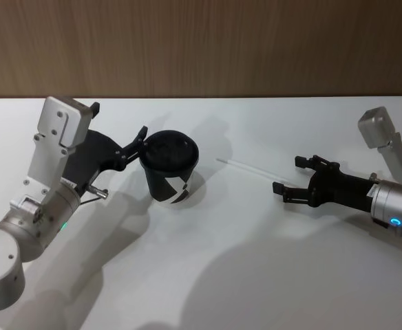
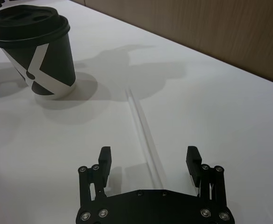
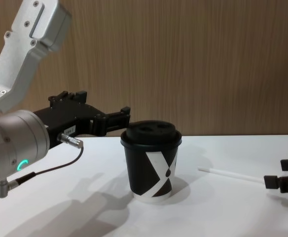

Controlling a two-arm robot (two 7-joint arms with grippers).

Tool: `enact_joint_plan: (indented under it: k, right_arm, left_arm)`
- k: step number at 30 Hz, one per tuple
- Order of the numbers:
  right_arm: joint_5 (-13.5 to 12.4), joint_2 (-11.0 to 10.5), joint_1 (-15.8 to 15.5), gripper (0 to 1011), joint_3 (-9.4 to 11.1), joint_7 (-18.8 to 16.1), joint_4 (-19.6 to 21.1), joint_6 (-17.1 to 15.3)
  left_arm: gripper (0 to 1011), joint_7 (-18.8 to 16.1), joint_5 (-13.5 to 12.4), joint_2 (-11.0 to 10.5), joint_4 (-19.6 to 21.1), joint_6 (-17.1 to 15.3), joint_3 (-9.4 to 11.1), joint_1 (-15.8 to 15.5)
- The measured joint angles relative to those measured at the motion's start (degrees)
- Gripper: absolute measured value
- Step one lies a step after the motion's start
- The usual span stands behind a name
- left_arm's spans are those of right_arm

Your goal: Pick up the straw with one hand, pass it to the other hand, and insert it into the cup.

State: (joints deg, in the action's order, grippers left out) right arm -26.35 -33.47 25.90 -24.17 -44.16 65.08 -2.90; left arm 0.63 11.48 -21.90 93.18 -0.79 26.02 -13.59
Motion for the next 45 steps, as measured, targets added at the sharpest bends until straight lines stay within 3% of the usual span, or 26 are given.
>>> enact_joint_plan:
  k: [22, 35, 45]
  right_arm:
    - [0.6, 0.3, 2.0, 978, -2.0, -0.1, -3.3, 1.1]
    - [0.3, -0.2, 2.2, 648, -2.9, -0.5, -3.4, 1.2]
    - [-0.1, -0.9, 2.0, 305, -3.6, -1.0, -2.9, 1.0]
  left_arm:
    - [1003, 0.0, 0.0, 0.0, 0.0, 0.0, 0.0, 0.0]
    - [1003, 0.0, 0.0, 0.0, 0.0, 0.0, 0.0, 0.0]
    - [1003, 0.0, 0.0, 0.0, 0.0, 0.0, 0.0, 0.0]
